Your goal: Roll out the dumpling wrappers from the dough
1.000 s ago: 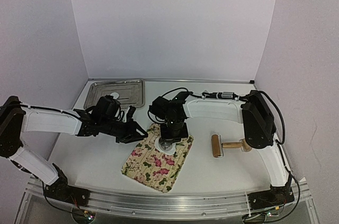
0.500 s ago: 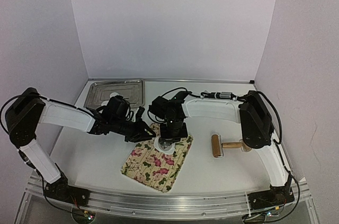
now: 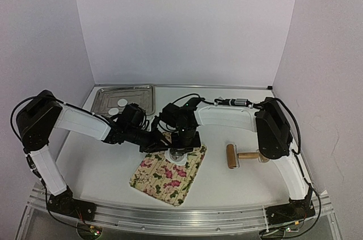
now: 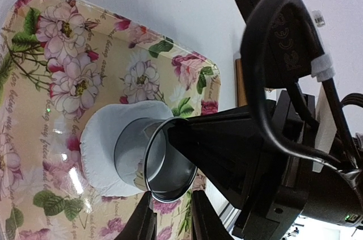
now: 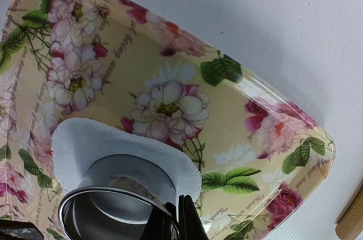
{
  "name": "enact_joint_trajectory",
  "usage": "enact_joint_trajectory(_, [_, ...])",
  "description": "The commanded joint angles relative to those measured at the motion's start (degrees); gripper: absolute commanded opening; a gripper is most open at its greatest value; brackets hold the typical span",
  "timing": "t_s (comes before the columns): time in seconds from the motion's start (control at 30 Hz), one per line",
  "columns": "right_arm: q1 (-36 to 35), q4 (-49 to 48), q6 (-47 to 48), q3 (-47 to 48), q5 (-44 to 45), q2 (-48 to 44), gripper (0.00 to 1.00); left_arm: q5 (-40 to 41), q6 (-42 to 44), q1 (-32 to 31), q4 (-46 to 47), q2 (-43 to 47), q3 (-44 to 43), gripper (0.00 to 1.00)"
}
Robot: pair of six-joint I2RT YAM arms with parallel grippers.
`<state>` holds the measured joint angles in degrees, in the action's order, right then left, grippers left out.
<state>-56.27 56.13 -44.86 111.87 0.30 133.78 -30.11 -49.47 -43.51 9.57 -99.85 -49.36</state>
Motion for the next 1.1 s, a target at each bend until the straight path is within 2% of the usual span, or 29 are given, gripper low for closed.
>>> enact_joint_trajectory(0.0, [0.14,1.46,0.47,-0.26,-1.17,4.21,0.00,-0.51,0.41,-0.35,0.89,-2.15,-2.93,0.29])
enact_joint_trajectory(0.27, [0.16,1.58,0.72,0.15,-1.39,4.52,0.00,0.98,2.68,-0.88,-3.60,-5.22,-6.36,0.24])
enact_joint_trajectory(0.67, [0.20,1.63,1.00,0.80,-2.05,5.43,0.00,5.70,6.36,-2.10,-14.12,-7.38,-9.01,0.11])
enact_joint_trajectory(0.87, [0.18,1.63,1.04,0.71,-2.36,5.86,0.00,6.96,7.52,-2.53,-15.64,-8.35,-9.50,0.02])
enact_joint_trajectory(1.07, [0.23,1.60,0.99,0.32,-2.83,6.30,0.00,7.78,8.38,-2.72,-16.87,-9.68,-9.49,0.00])
